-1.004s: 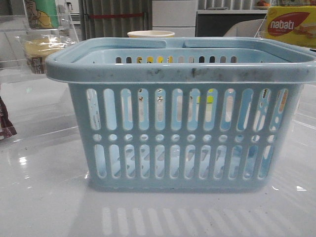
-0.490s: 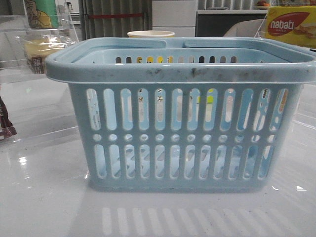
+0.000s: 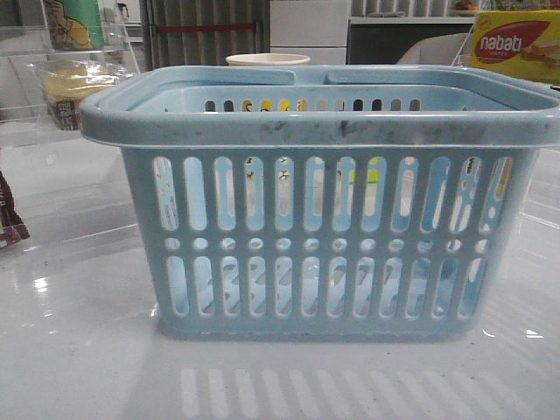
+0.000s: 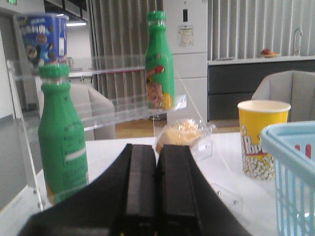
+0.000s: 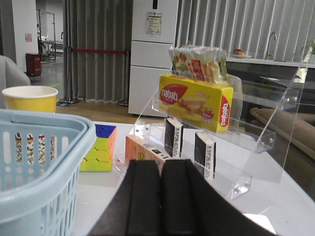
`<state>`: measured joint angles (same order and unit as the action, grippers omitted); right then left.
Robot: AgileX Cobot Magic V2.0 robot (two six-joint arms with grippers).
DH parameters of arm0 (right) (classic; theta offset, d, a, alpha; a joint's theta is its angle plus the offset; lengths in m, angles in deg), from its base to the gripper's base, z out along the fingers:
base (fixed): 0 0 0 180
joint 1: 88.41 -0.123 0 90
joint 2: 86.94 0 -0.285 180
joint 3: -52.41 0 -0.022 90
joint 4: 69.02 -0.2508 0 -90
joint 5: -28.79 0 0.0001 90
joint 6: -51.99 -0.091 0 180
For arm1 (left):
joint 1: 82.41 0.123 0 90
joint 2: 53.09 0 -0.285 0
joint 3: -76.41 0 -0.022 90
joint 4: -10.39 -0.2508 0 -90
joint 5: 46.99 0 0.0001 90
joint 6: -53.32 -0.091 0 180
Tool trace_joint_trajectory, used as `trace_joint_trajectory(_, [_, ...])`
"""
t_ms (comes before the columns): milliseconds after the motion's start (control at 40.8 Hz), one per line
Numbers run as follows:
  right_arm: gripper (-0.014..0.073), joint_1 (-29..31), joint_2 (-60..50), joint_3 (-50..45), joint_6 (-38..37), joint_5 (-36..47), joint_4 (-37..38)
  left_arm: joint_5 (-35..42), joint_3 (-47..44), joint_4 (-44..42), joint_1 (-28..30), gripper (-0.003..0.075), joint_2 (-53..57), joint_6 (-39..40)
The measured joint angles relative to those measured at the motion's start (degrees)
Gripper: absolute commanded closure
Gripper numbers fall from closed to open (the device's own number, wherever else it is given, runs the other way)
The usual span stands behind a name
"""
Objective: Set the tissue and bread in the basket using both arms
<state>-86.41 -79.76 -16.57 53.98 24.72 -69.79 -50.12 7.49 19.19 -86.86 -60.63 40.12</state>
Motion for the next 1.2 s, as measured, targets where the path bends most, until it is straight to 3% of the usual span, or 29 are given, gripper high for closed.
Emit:
trace_joint_trajectory(220, [0.0535, 0.0, 3.9, 14.8, 0.0, -11.0, 0.0, -8.0, 16.5, 0.0, 0.0, 0.0627, -5.2, 0.0])
trace_joint_trajectory(490, [0.0535, 0.0, 17.0, 30.4, 0.0, -26.4, 0.0, -20.1, 31.9, 0.1, 0.0, 0.0627, -18.1, 0.0])
trace_joint_trajectory(784, [0.0535, 0.0, 29.9, 32.6, 0.0, -38.6, -0.1, -31.4, 33.5, 0.4, 0.0, 0.0627, -28.1, 0.0])
trace_joint_trajectory(1004, [0.0524, 0.0, 37.8, 32.6, 0.0, -40.2, -0.1, -33.5, 33.5, 0.4, 0.0, 0.0624, -33.8, 0.0])
trace_joint_trajectory(1078, [0.0423, 0.0, 40.0, 32.6, 0.0, -40.2, -0.1, -33.5, 33.5, 0.4, 0.0, 0.0570, -35.5, 0.0])
trace_joint_trajectory(1200, [0.0132, 0.0, 43.5, 32.6, 0.0, -40.2, -0.1, -33.5, 33.5, 0.4, 0.0, 0.0319, -37.8, 0.0])
